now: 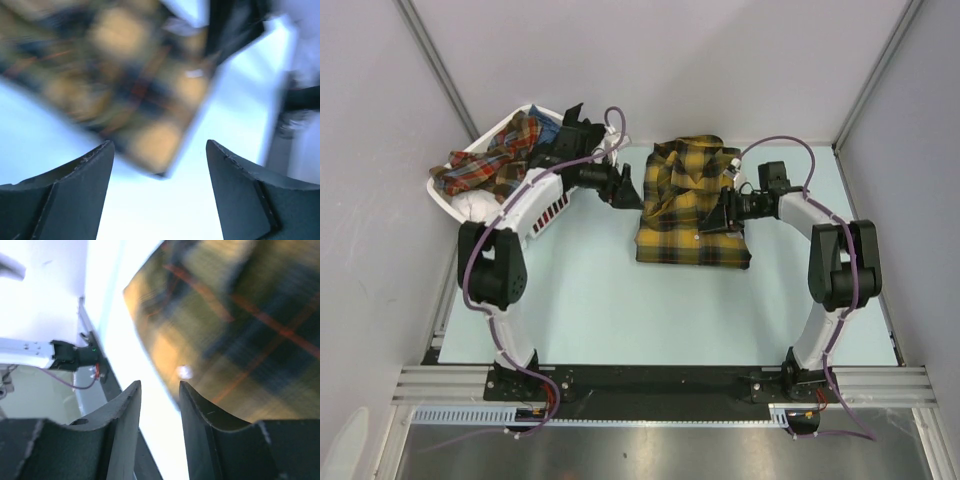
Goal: Fold and stack the long sleeve shirts
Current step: Fold the shirt
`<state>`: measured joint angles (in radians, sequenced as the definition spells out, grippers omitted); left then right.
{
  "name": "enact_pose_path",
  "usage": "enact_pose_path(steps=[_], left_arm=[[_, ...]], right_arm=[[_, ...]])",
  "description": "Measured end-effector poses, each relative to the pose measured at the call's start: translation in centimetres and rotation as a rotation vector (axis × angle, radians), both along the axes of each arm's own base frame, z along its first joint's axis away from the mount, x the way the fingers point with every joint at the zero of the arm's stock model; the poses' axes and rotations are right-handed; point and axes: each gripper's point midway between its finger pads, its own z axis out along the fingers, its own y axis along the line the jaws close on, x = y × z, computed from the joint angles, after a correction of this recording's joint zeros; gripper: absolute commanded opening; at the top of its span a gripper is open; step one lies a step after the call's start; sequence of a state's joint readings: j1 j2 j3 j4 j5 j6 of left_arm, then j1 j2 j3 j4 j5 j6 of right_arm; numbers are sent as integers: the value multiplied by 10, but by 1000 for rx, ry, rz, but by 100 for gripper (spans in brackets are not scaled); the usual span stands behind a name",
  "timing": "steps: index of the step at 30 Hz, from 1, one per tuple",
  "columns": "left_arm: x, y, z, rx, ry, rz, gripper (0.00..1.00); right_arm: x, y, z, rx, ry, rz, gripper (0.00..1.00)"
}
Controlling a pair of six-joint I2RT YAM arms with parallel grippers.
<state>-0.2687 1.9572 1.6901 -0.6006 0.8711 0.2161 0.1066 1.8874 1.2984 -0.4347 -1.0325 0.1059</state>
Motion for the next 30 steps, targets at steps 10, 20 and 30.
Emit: enact_pose_path(steps=[10,20,30], left_arm=[[-107,-95,-24,-190,407,-193,86],[-83,-71,-127,-205,731,11,95],[-101,-55,-102,-155,563,-58,99]], right_arm=[[-36,23,-1,113,67,36,41],[-48,-14,-85,166,368,-118,44],[-57,-43,-70,171,358,-146,75]])
